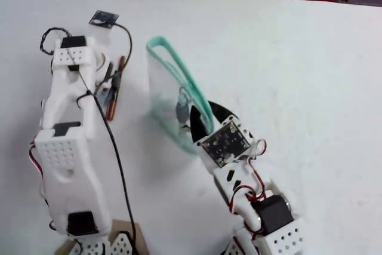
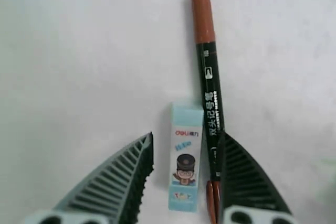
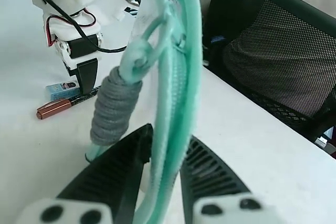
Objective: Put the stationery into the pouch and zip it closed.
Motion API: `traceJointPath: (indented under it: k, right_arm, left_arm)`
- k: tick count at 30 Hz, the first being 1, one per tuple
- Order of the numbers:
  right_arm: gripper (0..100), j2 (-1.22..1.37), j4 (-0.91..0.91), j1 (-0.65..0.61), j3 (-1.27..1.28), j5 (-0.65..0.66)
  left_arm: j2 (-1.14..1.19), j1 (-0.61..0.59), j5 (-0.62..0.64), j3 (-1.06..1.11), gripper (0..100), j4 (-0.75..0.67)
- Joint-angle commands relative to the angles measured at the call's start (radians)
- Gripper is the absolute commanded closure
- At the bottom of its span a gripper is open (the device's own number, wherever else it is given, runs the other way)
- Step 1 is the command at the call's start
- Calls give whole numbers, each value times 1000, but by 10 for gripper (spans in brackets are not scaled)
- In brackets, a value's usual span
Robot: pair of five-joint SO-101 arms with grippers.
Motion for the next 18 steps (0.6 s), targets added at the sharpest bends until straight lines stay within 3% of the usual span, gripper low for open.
traceJointPath:
  k: [1,9,18]
  right_arm:
    - [978,12,1,10,37,-3]
    - [978,12,1,10,37,-3]
    - [978,12,1,10,37,-3]
  left_arm:
    - [4,8,-5,-31,805,-37]
    - [-4,1,-12,-32,905,-28]
    - [4,-8,-14,-32,811,-23]
